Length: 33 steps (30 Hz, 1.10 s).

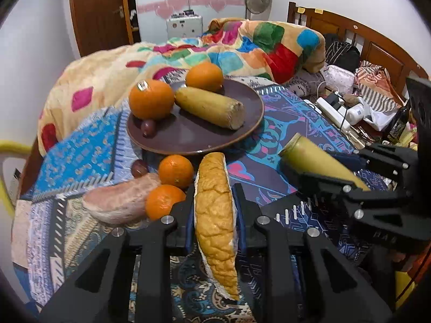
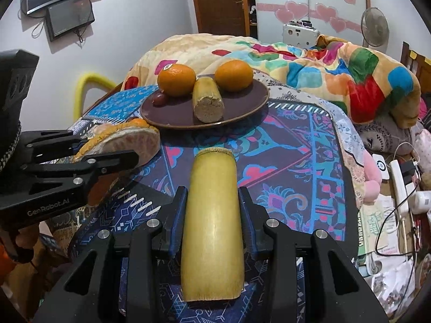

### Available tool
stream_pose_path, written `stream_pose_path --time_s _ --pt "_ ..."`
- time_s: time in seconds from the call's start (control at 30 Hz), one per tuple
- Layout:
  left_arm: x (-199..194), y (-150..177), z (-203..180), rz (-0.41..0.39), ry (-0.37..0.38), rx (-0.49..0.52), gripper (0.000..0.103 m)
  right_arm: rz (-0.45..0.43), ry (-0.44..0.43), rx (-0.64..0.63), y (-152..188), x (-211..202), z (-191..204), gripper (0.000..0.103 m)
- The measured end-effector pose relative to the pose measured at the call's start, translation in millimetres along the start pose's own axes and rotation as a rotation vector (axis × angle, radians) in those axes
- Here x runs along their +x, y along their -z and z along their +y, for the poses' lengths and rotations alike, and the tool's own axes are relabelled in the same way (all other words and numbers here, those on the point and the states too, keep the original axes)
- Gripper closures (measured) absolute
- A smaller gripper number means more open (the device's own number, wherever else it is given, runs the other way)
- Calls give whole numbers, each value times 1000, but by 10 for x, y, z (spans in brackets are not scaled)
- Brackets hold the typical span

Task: Organize fruits
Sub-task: 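Grasp the peeled pomelo wedge with the left gripper while the right gripper holds the yellow fruit, then carry the pomelo wedge with the left gripper while the right gripper carries the yellow fruit over the plate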

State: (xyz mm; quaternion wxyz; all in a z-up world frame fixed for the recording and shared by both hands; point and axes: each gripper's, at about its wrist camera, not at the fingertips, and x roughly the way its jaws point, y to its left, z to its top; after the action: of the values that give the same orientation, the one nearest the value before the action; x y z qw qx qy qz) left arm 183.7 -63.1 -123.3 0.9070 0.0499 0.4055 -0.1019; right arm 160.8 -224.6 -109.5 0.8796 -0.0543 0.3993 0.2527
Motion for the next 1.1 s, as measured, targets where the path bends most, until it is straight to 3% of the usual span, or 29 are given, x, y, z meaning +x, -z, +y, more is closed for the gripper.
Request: stream_pose_path --time_s 0.17,0.5,0.83,1.1 --pt "-142 -78 68 -32 25 -29 78 -31 15 6 -104 -83 -25 69" --pt "-386 -335 197 -134 2 -36 78 -111 33 15 -404 -200 -84 69" --pt "-199 -651 356 -153 -9 -41 78 -174 49 -5 -756 -133 -103 69" --pt "37 -832 479 -145 -18 -63 78 -173 72 -35 -972 109 -111 69"
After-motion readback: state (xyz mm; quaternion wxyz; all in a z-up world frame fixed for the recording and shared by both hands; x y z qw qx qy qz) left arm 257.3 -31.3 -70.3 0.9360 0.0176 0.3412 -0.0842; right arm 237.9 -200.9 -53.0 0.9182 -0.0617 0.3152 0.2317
